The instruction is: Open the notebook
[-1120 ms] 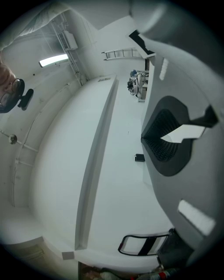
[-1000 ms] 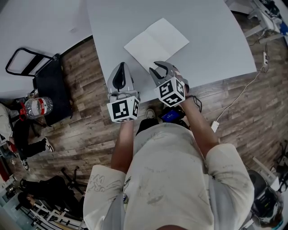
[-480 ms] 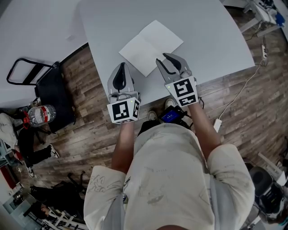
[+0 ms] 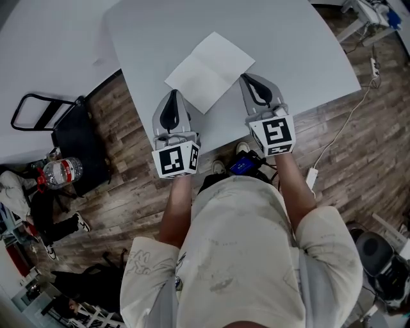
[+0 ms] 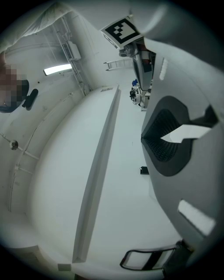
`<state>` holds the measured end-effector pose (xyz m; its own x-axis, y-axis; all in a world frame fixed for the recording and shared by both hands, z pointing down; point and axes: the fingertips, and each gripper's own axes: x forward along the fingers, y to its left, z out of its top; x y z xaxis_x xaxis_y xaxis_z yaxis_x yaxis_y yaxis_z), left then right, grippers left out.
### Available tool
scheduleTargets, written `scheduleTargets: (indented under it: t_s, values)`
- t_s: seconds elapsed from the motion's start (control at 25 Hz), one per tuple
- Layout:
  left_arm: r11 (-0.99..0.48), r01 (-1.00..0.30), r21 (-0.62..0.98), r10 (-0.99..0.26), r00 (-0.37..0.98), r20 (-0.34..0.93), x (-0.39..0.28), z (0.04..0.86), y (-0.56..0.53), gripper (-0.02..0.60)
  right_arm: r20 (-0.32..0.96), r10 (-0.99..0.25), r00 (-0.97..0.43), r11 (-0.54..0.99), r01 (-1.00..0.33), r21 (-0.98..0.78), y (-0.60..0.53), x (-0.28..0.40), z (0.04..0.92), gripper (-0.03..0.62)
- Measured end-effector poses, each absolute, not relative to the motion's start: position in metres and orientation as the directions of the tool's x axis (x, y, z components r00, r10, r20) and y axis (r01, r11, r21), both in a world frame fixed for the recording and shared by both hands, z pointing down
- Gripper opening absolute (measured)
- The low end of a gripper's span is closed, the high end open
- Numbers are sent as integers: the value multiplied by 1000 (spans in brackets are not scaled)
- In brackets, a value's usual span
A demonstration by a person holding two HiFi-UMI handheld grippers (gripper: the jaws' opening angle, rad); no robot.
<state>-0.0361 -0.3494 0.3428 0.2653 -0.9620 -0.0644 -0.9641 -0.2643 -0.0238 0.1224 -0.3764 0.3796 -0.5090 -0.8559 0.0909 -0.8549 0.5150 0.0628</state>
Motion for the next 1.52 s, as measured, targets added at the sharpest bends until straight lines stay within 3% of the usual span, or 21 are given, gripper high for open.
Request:
scheduleTargets:
  t_s: [0.68,1.52]
  values:
    - [-323,-946,-24,-942,324,-83,-8,348,-330,17,-22,-903,-430,430,-903,10,-339,178,367,5]
    - [-323,-946,7,-944,321,-80,-28,321,-317,17,54,-898,-436,438,-899,24,-338,167,346,3]
